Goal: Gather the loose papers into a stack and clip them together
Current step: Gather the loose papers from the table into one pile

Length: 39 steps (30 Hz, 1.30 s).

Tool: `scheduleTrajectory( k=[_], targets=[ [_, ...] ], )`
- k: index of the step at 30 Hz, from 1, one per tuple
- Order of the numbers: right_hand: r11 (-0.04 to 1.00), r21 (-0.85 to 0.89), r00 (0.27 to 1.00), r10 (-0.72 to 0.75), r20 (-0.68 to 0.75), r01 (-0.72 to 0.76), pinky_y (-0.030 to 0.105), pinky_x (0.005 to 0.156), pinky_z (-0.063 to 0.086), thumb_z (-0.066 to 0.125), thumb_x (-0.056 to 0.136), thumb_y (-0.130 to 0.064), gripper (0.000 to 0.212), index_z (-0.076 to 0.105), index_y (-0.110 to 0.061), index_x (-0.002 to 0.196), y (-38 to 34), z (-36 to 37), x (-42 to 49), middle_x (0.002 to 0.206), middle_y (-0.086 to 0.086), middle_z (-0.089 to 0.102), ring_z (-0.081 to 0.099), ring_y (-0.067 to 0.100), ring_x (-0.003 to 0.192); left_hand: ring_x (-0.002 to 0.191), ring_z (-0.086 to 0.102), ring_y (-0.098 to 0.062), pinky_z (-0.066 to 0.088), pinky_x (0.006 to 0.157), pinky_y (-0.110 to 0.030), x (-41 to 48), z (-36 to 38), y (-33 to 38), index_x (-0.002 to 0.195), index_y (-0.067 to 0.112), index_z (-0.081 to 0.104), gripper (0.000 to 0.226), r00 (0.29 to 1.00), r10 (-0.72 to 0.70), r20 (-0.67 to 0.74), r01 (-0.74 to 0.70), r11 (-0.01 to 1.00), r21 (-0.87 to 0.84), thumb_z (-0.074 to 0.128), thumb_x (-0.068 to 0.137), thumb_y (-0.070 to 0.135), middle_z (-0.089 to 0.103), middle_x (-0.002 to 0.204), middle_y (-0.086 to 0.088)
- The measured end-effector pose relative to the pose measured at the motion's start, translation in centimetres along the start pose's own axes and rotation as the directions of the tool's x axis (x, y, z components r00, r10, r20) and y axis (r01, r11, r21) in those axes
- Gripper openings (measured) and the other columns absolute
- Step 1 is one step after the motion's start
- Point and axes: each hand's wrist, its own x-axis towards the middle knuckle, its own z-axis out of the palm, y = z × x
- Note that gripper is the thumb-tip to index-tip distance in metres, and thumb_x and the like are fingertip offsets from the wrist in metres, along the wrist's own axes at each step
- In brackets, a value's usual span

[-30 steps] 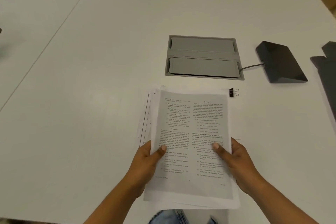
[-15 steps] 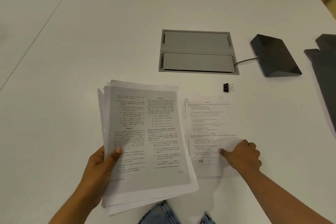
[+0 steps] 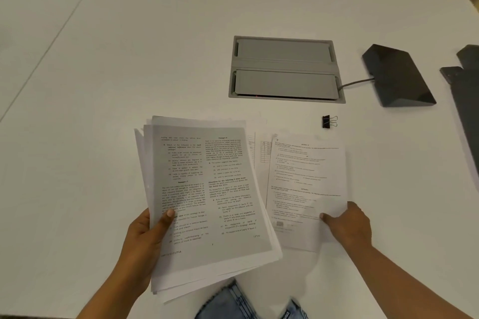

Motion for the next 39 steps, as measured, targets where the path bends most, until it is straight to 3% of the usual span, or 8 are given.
scheduleTrajectory(
  k=[6,12,17,24,27,29,32,39],
  targets=[
    [0.986,0.134,0.993,0.091,0.076,-0.100,0.043,0.084,0.055,0.087,0.068,-0.029,0.068,0.060,0.003,0.121,-0.7,0.4,0.7,0.120,0.021,0.067,0.064,0.039,0.105,0.081,0.077,-0.027,0.062,0.060,-0.036,0.4,0.0,-0.2,0.106,0.023,0.070,0.017,1.000,-0.003,-0.029,0.003,1.000,0.009,0.064,0.091,0.028,0.080,0.097,-0.003],
    [0.938,0.344,0.997,0.017,0.074,-0.041,0.031,0.069,0.051,0.079,0.078,-0.015,0.021,0.065,-0.015,0.094,-0.6,0.0,0.2,0.105,0.014,0.073,0.062,0.026,0.078,0.079,0.078,-0.025,0.062,0.059,-0.035,0.7,-0.3,-0.3,0.105,0.025,0.070,0.016,0.999,0.003,-0.054,-0.002,1.000,0.021,0.065,0.091,0.029,0.080,0.096,0.000],
    [0.864,0.503,0.993,-0.071,0.097,0.013,0.032,0.073,0.050,0.079,0.080,-0.012,0.041,0.063,-0.011,0.117,-0.5,-2.5,-1.0,0.105,0.008,0.068,0.063,0.020,0.082,0.076,0.078,-0.024,0.062,0.055,-0.034,1.1,-1.1,-0.1,0.104,0.026,0.070,0.015,0.996,0.019,-0.091,-0.016,0.999,0.040,0.065,0.091,0.030,0.080,0.093,0.003],
    [0.665,0.746,0.986,-0.130,0.101,0.011,0.041,0.091,0.051,0.081,0.075,-0.017,0.049,0.064,-0.012,0.121,-0.8,-8.0,-3.4,0.113,0.004,0.071,0.067,0.027,0.102,0.072,0.077,-0.019,0.061,0.053,-0.029,1.9,-1.5,0.1,0.102,0.026,0.069,0.013,0.991,0.066,-0.114,-0.055,0.993,0.102,0.063,0.092,0.033,0.080,0.090,0.007],
    [0.553,0.833,0.971,-0.194,0.139,-0.008,0.035,0.084,0.057,0.077,0.072,-0.018,0.051,0.066,-0.013,0.122,-1.4,-10.0,-4.7,0.115,0.005,0.075,0.071,0.026,0.103,0.072,0.077,-0.015,0.060,0.051,-0.025,2.0,-0.9,-0.2,0.104,0.026,0.069,0.015,0.992,0.074,-0.106,-0.060,0.989,0.133,0.062,0.093,0.034,0.079,0.088,0.011],
    [0.469,0.882,0.950,-0.259,0.175,-0.035,0.032,0.077,0.060,0.074,0.074,-0.016,0.047,0.067,-0.014,0.120,-2.1,-10.6,-5.6,0.117,0.004,0.074,0.071,0.023,0.105,0.072,0.077,-0.017,0.060,0.051,-0.026,1.9,-0.2,-0.3,0.104,0.025,0.069,0.015,0.993,0.073,-0.098,-0.060,0.990,0.128,0.062,0.093,0.033,0.079,0.088,0.010],
    [0.391,0.919,0.907,-0.369,0.204,-0.048,0.040,0.086,0.057,0.069,0.078,-0.012,0.045,0.067,-0.018,0.123,-3.4,-10.6,-7.0,0.123,0.005,0.072,0.069,0.024,0.111,0.074,0.077,-0.018,0.061,0.054,-0.028,1.7,1.0,-0.4,0.105,0.023,0.069,0.014,0.996,0.054,-0.074,-0.045,0.993,0.111,0.063,0.094,0.029,0.080,0.092,0.006],
    [0.344,0.900,0.753,-0.507,0.419,-0.269,0.045,0.082,0.057,0.065,0.083,-0.008,0.041,0.068,-0.018,0.122,-5.0,-8.3,-9.5,0.129,0.015,0.067,0.066,0.035,0.115,0.081,0.077,-0.017,0.060,0.059,-0.023,0.6,4.5,-0.5,0.106,0.024,0.071,0.014,0.999,0.009,0.044,-0.011,0.999,0.042,0.064,0.094,0.023,0.080,0.096,0.004]
  ],
)
